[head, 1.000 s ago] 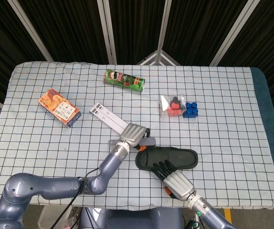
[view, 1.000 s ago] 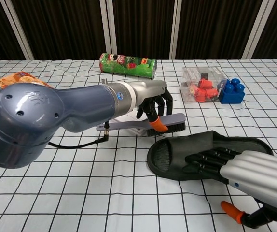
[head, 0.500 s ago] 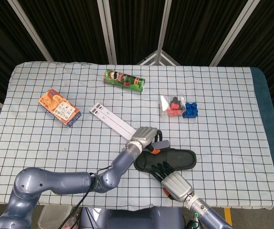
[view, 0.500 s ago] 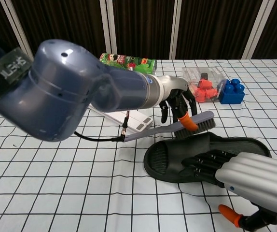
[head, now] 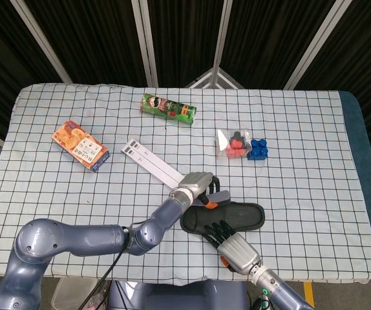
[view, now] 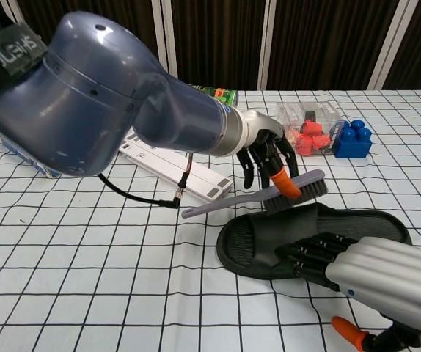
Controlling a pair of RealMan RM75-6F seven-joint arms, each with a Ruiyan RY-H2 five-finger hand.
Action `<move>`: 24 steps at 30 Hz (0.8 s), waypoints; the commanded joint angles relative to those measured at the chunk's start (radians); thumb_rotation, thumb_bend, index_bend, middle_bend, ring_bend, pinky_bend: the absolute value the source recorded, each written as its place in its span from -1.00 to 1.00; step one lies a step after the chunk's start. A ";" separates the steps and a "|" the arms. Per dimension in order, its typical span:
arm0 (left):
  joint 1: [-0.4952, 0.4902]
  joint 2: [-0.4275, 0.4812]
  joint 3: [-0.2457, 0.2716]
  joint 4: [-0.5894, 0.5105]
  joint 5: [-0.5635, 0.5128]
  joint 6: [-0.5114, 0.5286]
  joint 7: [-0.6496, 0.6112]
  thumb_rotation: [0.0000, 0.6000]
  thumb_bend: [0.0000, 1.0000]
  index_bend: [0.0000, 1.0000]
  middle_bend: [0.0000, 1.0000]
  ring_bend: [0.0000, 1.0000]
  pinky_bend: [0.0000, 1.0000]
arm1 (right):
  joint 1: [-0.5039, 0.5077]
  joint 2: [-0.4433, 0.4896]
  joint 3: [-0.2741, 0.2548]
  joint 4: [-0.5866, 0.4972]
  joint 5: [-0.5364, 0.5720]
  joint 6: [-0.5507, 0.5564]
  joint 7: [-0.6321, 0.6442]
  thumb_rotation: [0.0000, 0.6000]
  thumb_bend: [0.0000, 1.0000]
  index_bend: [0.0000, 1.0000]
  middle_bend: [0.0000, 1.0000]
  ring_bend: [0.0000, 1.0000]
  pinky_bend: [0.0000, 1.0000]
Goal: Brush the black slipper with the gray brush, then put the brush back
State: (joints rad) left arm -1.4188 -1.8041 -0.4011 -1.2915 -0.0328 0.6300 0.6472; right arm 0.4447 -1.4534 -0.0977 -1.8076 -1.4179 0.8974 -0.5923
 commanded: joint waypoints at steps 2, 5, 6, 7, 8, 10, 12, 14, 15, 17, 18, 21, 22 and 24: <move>-0.062 0.060 0.081 -0.033 -0.128 -0.060 0.039 1.00 0.51 0.39 0.49 0.13 0.28 | 0.002 -0.002 -0.006 -0.005 -0.002 0.005 -0.002 1.00 0.26 -1.00 -0.91 -0.97 -0.91; -0.124 0.102 0.164 -0.050 -0.224 -0.108 0.083 1.00 0.52 0.39 0.49 0.13 0.28 | 0.002 -0.002 -0.010 -0.008 -0.003 0.011 0.001 1.00 0.26 -1.00 -0.91 -0.97 -0.91; -0.144 0.112 0.186 -0.054 -0.254 -0.115 0.092 1.00 0.52 0.39 0.48 0.13 0.28 | 0.002 -0.002 -0.012 -0.008 -0.004 0.013 0.002 1.00 0.26 -1.00 -0.91 -0.97 -0.91; -0.169 0.123 0.214 -0.059 -0.287 -0.122 0.102 1.00 0.52 0.39 0.48 0.13 0.28 | 0.002 -0.002 -0.014 -0.008 -0.005 0.015 0.004 1.00 0.26 -1.00 -0.91 -0.97 -0.91; -0.186 0.131 0.233 -0.064 -0.311 -0.125 0.108 1.00 0.52 0.39 0.48 0.13 0.28 | 0.002 -0.001 -0.015 -0.008 -0.005 0.017 0.005 1.00 0.26 -1.00 -0.91 -0.97 -0.91; -0.209 0.144 0.260 -0.072 -0.344 -0.131 0.113 1.00 0.52 0.39 0.49 0.13 0.28 | 0.002 0.000 -0.018 -0.009 -0.006 0.019 0.006 1.00 0.26 -1.00 -0.91 -0.97 -0.91; -0.237 0.165 0.300 -0.090 -0.383 -0.135 0.121 1.00 0.53 0.39 0.49 0.13 0.28 | 0.002 0.001 -0.023 -0.009 -0.010 0.022 0.007 1.00 0.26 -1.00 -0.91 -0.98 -0.91; -0.260 0.186 0.325 -0.104 -0.412 -0.140 0.119 1.00 0.53 0.39 0.49 0.13 0.28 | 0.002 0.002 -0.026 -0.011 -0.013 0.026 0.009 1.00 0.26 -1.00 -0.91 -0.98 -0.91; -0.267 0.194 0.332 -0.110 -0.419 -0.139 0.116 1.00 0.53 0.39 0.49 0.13 0.28 | 0.002 0.003 -0.027 -0.012 -0.014 0.027 0.011 1.00 0.26 -1.00 -0.91 -0.98 -0.91; -0.275 0.201 0.339 -0.115 -0.423 -0.137 0.110 1.00 0.53 0.39 0.49 0.13 0.28 | 0.002 0.003 -0.028 -0.013 -0.016 0.029 0.013 1.00 0.26 -1.00 -0.91 -0.98 -0.91; -0.279 0.206 0.343 -0.117 -0.424 -0.134 0.105 1.00 0.54 0.39 0.49 0.13 0.28 | 0.003 0.004 -0.029 -0.013 -0.017 0.029 0.014 1.00 0.26 -1.00 -0.91 -0.98 -0.91; -0.291 0.214 0.351 -0.121 -0.420 -0.123 0.089 1.00 0.54 0.39 0.49 0.13 0.28 | 0.004 0.004 -0.033 -0.014 -0.022 0.031 0.018 1.00 0.26 -1.00 -0.91 -0.97 -0.91; -0.295 0.209 0.349 -0.115 -0.416 -0.117 0.081 1.00 0.54 0.39 0.49 0.13 0.28 | 0.005 0.005 -0.035 -0.014 -0.022 0.030 0.019 1.00 0.26 -1.00 -0.91 -0.97 -0.91; -0.299 0.200 0.348 -0.105 -0.411 -0.111 0.071 1.00 0.54 0.40 0.49 0.13 0.28 | 0.005 0.006 -0.036 -0.014 -0.022 0.030 0.019 1.00 0.26 -1.00 -0.91 -0.97 -0.91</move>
State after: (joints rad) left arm -1.7146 -1.5997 -0.0524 -1.4012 -0.4474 0.5156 0.7235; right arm 0.4501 -1.4478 -0.1342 -1.8214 -1.4400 0.9278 -0.5735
